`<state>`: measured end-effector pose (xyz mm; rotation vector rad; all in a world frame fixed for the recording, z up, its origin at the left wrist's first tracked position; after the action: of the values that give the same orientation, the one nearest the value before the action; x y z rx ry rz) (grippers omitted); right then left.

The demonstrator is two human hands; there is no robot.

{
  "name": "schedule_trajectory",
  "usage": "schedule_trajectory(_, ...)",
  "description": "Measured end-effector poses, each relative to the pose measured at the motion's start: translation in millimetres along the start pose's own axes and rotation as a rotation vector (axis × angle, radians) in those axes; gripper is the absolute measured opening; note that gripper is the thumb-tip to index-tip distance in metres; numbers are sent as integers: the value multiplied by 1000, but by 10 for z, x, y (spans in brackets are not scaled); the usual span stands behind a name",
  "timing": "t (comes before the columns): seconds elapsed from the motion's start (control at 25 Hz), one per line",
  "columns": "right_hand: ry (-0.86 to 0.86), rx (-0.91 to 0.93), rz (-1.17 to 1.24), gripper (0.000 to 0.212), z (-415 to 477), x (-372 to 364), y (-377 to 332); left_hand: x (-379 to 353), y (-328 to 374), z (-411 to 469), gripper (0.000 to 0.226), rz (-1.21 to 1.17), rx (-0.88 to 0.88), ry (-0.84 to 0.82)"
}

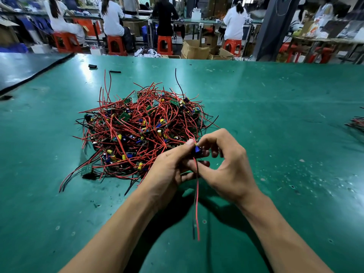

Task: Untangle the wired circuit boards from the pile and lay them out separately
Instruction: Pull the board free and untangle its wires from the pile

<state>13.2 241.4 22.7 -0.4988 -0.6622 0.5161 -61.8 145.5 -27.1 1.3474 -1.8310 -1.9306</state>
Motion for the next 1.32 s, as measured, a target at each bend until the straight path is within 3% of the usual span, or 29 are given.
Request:
schedule_trajectory(0.08, -7, 85, -115, 28, 23, 29, -44, 41, 34, 4, 35, -34, -23, 23)
schedule_trajectory(0.16, -24, 57, -101, 27, 26, 47, 4, 54, 37, -4, 21, -41, -24, 32)
schedule_trajectory(0.44, 4, -501, 431, 8, -81, -133, 421, 46, 29, -45, 14, 74, -53, 80)
schedule_trajectory(0.64, -266, -757, 739, 33, -219, -377, 462, -32, -12, -93, 15, 206, -79, -7)
schedule_trajectory(0.76, -308, -770, 756, 22, -222, -353, 444, -38, 5, -96, 15, 274, -128, 3)
schedule_trajectory(1.0, -327, -712, 663, 26, -157, -314, 405, -17, 23, -81, 17, 336, -147, 44)
schedule_trajectory(1.32, -367, -855, 1059, 29, -214, -376, 338, -1, 20, -100, 18, 145, -73, 75)
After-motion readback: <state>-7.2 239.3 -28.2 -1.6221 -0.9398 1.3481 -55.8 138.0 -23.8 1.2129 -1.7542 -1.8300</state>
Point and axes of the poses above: each hand's wrist, its own z-axis towards the middle knuckle, its own x-axis out of the back of the hand, y = z × x, the point moved 7 cm from there along z, towards the middle knuckle, and after that the axes turned 3 degrees about -z, right-handed, at the moved point
